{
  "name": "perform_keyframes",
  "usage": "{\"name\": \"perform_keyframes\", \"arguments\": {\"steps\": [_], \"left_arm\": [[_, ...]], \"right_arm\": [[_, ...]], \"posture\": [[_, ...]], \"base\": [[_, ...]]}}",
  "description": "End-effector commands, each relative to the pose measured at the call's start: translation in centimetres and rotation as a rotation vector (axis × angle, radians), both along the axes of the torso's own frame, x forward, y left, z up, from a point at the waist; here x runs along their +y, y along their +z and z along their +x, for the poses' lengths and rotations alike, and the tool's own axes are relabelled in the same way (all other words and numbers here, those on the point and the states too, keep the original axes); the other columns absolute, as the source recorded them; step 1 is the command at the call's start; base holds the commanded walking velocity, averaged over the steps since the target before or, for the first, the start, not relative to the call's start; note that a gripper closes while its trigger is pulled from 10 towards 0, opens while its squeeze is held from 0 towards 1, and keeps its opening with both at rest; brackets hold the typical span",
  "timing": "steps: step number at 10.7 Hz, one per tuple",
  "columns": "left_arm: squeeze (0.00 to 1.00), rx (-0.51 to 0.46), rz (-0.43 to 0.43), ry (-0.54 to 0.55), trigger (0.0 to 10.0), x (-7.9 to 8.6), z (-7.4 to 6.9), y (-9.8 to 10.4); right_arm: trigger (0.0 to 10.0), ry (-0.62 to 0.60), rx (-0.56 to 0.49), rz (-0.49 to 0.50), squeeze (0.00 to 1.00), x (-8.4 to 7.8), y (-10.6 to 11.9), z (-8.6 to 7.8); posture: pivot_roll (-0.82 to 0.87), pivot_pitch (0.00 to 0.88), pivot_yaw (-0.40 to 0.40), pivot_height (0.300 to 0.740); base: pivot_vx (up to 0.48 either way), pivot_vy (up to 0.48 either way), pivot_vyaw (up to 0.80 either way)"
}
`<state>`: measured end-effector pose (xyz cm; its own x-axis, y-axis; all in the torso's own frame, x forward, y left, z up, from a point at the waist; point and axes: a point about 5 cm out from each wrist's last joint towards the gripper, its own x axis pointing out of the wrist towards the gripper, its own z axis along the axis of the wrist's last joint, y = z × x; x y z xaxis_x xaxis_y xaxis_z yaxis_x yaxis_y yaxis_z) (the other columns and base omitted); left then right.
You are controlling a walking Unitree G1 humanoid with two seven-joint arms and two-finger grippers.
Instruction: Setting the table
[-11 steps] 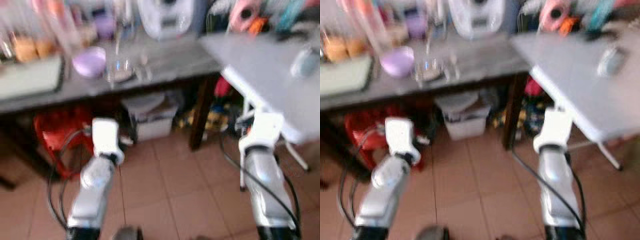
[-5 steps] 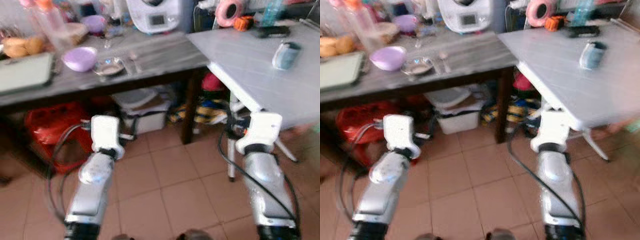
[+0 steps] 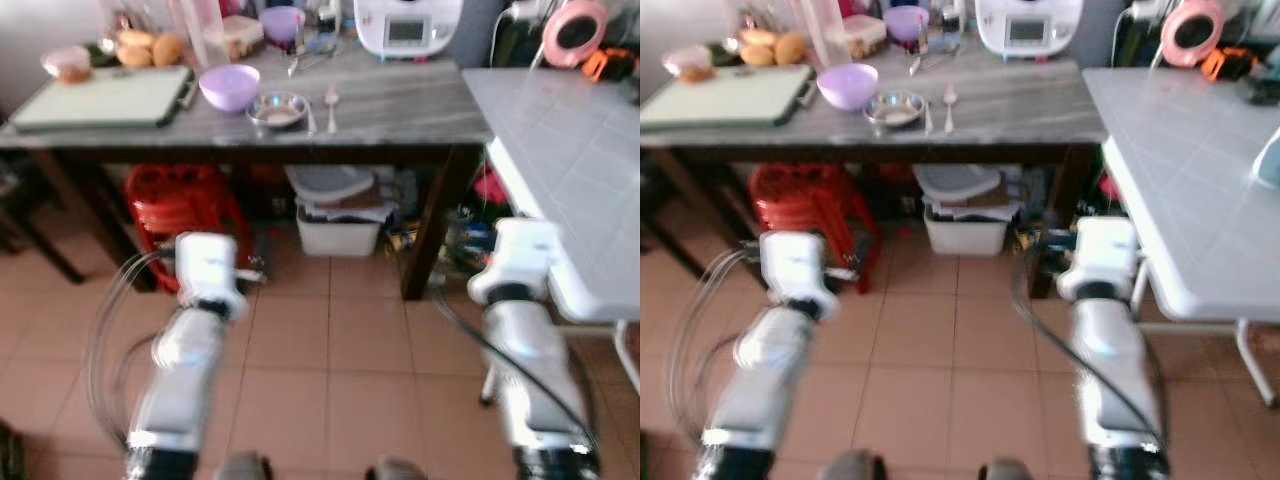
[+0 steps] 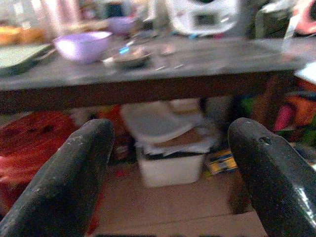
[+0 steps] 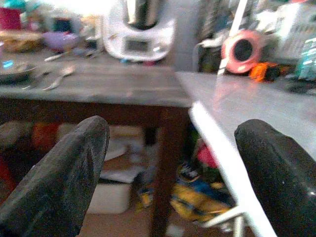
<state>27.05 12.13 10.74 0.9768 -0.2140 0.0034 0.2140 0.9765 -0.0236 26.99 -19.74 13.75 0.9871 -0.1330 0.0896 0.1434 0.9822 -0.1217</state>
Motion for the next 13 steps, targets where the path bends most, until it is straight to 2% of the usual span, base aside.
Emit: {"name": "perform_keyframes", "arguments": {"steps": [1,11,13], "left_arm": [[0.00,-0.008,0.012,0.002,10.0,0.51,0.19,0.35],[0.00,-0.004,0.013,-0.025,10.0,0.23,0.57,0.51],[0.00,-0.019,0.000,-0.015,10.0,0.28,0.61,0.69]], "right_arm": [[10.0,0.011,-0.004,0.010,0.00,0.45,0.15,0.15],[10.0,-0.005,-0.013,0.012,0.00,0.32,0.34,0.69],[10.0,-0.007,-0.011,0.014,0.00,0.40,0.27,0.72]], "posture": [[-0.06,0.000,0.039,0.740],[-0.06,0.000,0.047,0.740],[-0.06,0.000,0.045,0.740]], "base": [[0.000,-0.461,0.00],[0.000,-0.465,0.00],[0.000,0.000,0.00]]}}
